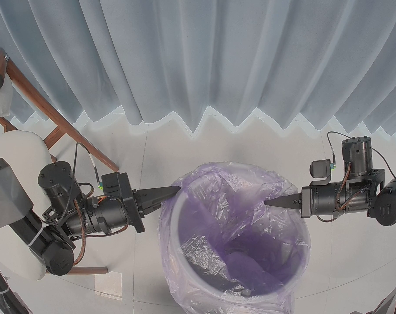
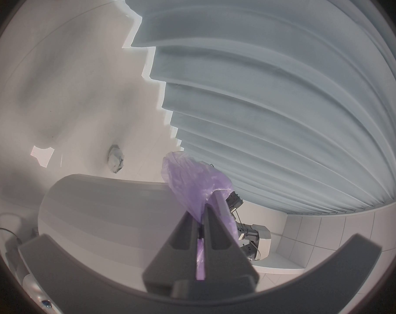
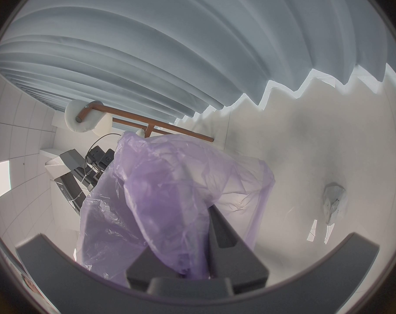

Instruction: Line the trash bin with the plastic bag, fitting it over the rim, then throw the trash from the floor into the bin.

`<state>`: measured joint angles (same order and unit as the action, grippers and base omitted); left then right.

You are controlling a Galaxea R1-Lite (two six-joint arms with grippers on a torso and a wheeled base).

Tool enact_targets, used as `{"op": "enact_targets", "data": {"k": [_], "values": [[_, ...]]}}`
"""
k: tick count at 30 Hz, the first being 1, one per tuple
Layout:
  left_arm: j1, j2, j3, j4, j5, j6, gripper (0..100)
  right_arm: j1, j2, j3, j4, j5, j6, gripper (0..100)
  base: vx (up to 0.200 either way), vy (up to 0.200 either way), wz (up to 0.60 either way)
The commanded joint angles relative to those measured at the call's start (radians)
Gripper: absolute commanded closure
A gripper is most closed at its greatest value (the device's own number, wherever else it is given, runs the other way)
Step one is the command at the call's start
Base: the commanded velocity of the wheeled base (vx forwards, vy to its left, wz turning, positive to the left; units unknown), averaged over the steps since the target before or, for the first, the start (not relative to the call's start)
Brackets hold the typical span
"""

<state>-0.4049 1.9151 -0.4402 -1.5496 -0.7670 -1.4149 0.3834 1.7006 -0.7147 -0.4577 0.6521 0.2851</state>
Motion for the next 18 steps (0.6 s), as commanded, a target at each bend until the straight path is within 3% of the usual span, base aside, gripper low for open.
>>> {"op": "enact_targets", "data": {"k": [1, 12, 18], "values": [[0.011, 0.007, 0.026, 0.000, 0.002, 0.002, 100, -0.005, 0.001, 0.001, -0.013, 0.001, 0.002, 100, 0.000, 0.000, 0.00], [0.051, 0.068, 0.015, -0.001, 0.018, 0.004, 100, -0.005, -0.013, -0.003, -0.053, 0.035, 0.017, 100, 0.000, 0.000, 0.00], [0.051, 0.087, 0.020, 0.000, 0.029, 0.005, 100, -0.005, -0.015, -0.003, -0.104, 0.046, 0.072, 100, 0.000, 0.000, 0.00]]}}
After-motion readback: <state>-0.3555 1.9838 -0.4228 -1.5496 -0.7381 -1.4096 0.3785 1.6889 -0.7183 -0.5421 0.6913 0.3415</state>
